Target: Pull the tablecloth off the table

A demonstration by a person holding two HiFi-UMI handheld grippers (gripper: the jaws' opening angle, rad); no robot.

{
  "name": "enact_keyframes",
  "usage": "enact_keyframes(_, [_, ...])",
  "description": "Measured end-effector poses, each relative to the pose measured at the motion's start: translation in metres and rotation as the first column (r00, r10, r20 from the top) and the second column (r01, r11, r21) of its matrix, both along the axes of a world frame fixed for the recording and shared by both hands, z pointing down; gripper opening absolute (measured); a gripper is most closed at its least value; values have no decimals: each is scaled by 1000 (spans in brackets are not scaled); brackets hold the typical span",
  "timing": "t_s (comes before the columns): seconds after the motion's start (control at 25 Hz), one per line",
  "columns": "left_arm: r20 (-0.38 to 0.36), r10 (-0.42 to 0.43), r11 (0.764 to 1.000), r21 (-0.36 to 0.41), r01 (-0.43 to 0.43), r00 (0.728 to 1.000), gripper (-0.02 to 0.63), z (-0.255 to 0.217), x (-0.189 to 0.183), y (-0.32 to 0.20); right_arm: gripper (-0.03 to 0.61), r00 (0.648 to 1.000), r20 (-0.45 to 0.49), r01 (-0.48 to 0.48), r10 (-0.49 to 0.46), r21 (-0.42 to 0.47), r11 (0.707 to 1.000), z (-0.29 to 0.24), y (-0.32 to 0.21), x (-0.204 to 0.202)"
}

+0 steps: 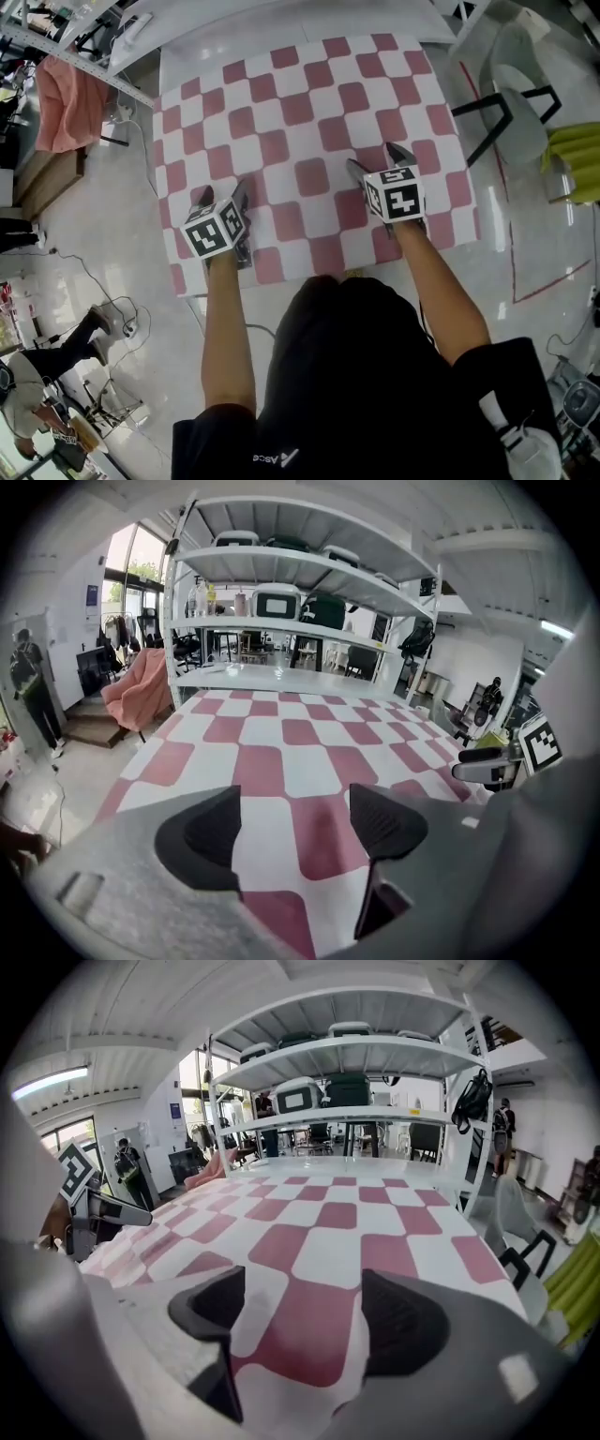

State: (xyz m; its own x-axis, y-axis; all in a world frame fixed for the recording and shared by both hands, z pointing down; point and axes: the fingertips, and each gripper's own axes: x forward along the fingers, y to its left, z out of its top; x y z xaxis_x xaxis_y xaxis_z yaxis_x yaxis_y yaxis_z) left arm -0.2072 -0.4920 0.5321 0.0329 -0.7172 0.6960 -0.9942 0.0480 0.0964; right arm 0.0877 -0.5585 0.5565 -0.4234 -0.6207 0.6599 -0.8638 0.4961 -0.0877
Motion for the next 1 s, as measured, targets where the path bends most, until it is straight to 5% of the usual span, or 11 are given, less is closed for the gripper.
enact_keyframes(0.36, [13,-41,981,-189,42,999,371,55,-12,-8,410,995,-91,-39,29,-109,993,36,-17,9])
enact_keyframes(0.56, [32,-26,977,-211,32,999,368,58,-10,-10,404,993,-115,-34,21,-115,993,36,-19,6])
enact_keyframes(1.0, [84,157,969,-206,-137,984,137,52,15,-19,184,993,-118,13,-25,-97,995,33,-9,-20])
